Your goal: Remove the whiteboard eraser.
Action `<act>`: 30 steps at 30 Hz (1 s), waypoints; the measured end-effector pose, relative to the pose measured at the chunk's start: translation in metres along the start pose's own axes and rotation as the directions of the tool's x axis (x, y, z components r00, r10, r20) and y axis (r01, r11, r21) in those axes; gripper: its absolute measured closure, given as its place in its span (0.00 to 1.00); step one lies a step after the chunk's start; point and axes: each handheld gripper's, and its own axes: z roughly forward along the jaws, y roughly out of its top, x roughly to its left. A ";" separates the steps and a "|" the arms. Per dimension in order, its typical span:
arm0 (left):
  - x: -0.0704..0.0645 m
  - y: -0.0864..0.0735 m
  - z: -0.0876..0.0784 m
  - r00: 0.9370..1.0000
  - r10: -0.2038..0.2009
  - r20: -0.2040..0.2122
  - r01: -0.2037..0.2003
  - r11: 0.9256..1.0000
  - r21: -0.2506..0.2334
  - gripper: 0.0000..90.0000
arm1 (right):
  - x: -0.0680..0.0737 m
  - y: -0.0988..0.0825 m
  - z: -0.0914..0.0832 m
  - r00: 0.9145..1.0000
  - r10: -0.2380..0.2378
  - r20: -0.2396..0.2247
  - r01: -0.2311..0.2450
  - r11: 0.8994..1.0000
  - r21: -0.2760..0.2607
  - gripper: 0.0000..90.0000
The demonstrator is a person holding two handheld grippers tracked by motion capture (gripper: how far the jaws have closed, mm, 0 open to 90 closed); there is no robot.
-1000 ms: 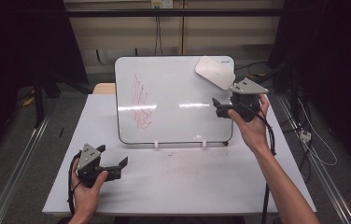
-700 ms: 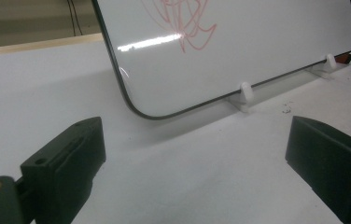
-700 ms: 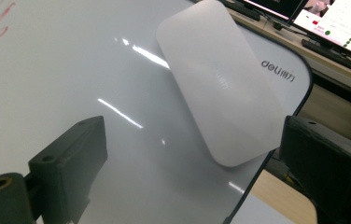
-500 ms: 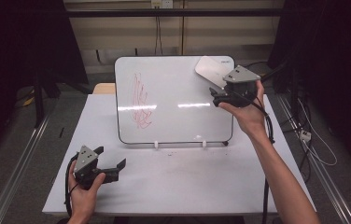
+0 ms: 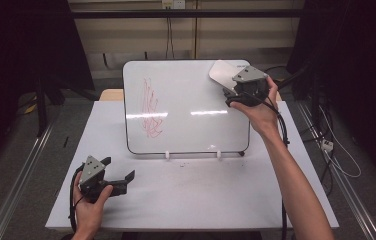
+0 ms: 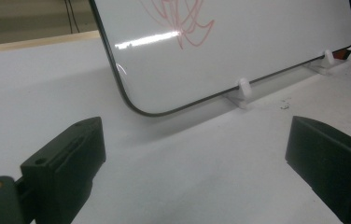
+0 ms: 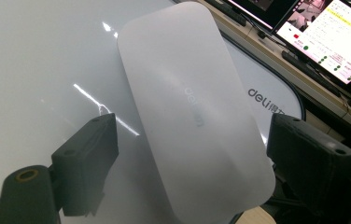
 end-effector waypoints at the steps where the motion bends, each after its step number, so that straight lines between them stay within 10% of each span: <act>1: 0.000 0.000 0.000 1.000 0.005 -0.001 -0.005 1.000 -0.001 0.05 | 0.000 0.001 0.001 1.000 -0.004 -0.003 0.004 1.000 -0.001 0.19; 30: 0.000 -0.002 -0.001 1.000 -0.007 0.012 0.007 1.000 0.010 0.05 | 0.001 0.014 0.026 0.986 -0.168 0.012 0.166 0.983 0.073 0.32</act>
